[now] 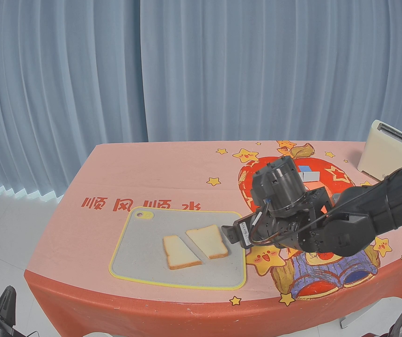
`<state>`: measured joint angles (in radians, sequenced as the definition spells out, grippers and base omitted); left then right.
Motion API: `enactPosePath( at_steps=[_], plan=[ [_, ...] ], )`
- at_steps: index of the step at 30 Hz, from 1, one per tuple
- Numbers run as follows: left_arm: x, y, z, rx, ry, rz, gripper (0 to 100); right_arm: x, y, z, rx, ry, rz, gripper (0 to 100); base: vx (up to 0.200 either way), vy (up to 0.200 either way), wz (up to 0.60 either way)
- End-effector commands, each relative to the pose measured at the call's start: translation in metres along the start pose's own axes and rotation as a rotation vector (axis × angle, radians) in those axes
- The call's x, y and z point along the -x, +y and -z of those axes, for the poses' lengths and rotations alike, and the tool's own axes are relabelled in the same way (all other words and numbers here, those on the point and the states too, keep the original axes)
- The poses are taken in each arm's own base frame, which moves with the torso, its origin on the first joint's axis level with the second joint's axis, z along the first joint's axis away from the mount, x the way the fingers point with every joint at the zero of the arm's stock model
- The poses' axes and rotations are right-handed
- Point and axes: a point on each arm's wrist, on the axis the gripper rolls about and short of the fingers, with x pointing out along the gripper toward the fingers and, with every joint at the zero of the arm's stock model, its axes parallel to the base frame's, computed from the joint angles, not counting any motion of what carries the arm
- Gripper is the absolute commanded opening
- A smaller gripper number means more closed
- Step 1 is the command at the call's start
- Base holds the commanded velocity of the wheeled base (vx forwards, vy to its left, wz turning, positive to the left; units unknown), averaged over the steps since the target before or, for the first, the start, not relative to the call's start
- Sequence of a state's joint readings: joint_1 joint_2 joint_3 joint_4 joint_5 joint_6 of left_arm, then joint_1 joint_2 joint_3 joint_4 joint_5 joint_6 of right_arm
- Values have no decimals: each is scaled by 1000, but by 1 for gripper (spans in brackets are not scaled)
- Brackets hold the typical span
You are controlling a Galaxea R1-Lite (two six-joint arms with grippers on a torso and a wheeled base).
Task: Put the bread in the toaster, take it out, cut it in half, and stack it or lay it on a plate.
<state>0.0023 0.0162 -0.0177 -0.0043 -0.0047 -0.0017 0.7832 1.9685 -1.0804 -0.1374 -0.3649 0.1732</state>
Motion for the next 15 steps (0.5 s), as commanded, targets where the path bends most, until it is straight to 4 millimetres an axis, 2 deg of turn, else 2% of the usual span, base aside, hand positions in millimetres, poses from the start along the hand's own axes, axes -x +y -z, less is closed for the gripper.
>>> enactPosePath(
  at_steps=[1, 6, 9, 15],
  plan=[
    [0, 0, 5, 0, 6, -1, 0, 25, -15, 3, -13, -21, 24, 100, 0, 0, 0],
    [0, 0, 5, 0, 6, -1, 0, 44, -44, 15, -30, 40, 97, 100, 0, 0, 0],
    [0, 0, 5, 0, 4, -1, 0, 50, -53, 22, -38, 59, 115, 100, 0, 0, 0],
    [0, 0, 5, 1, 6, -1, 0, 50, -66, 35, -51, 102, 152, 100, 0, 0, 0]
  ],
)
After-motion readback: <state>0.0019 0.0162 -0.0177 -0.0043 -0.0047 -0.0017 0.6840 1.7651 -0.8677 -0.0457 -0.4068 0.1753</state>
